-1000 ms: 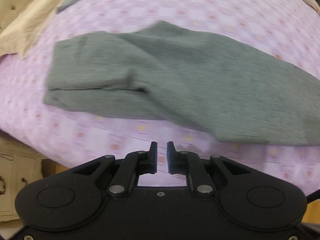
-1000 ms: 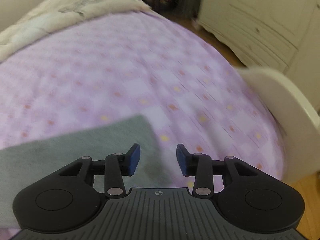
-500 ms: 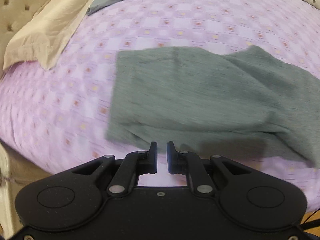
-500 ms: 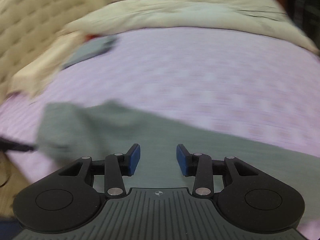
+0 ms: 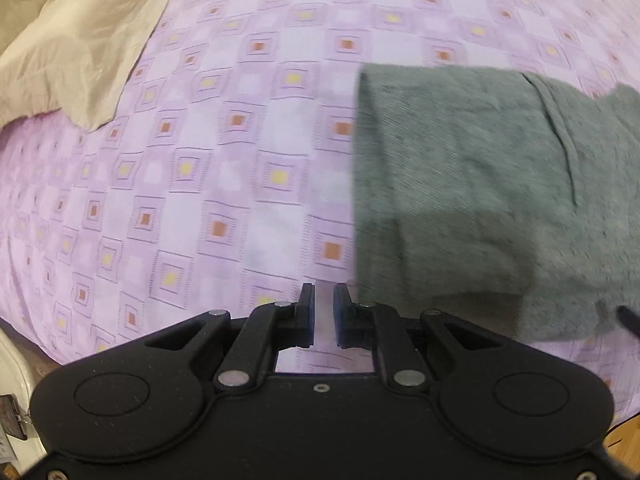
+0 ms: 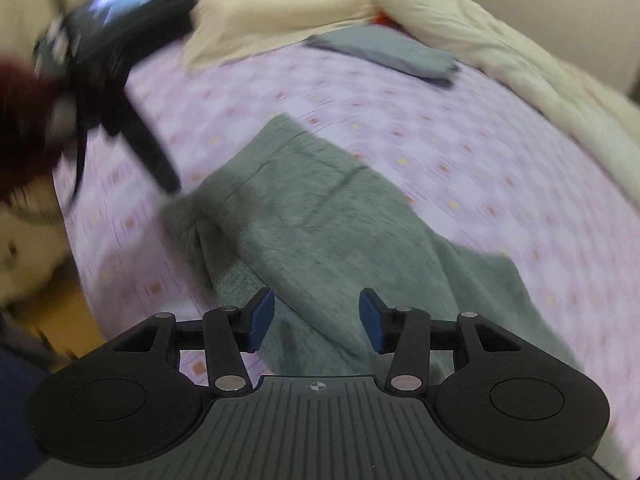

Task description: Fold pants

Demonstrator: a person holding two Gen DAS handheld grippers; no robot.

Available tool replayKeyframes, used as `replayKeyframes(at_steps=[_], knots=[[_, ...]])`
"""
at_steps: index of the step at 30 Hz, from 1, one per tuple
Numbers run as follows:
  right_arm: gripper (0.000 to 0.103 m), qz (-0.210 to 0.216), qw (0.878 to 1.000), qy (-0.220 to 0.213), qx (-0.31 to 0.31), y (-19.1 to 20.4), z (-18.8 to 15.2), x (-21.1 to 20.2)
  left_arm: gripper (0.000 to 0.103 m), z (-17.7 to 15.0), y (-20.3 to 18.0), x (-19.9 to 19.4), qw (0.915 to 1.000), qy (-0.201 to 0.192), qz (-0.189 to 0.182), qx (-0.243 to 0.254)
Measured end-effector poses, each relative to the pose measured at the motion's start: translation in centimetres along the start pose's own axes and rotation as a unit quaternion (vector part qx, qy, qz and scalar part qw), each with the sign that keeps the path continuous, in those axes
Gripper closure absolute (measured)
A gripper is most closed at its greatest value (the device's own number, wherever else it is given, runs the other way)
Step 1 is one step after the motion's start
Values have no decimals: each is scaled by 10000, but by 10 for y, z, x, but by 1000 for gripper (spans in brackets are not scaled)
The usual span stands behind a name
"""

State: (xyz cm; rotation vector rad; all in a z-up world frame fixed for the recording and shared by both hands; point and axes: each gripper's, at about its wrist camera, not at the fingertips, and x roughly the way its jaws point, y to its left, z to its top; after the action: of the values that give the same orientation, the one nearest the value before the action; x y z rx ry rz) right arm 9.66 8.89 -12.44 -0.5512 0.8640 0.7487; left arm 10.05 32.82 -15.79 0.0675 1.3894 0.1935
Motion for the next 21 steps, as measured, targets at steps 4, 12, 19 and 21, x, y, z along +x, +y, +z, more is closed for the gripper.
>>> replayKeyframes(at_steps=[4, 12, 19, 21], knots=[[62, -260, 9943, 196, -1018, 31, 6, 31, 85, 0, 19, -4, 9996, 33, -167, -240], [94, 334, 9924, -495, 1080, -15, 44, -17, 85, 2, 52, -36, 9983, -383, -146, -426], [95, 988, 9920, 249, 740, 34, 31, 25, 85, 21, 44, -68, 9934, -940, -391, -529], [91, 957, 9922, 389, 690, 41, 23, 37, 85, 30, 30, -63, 9939, -921, -519, -316]])
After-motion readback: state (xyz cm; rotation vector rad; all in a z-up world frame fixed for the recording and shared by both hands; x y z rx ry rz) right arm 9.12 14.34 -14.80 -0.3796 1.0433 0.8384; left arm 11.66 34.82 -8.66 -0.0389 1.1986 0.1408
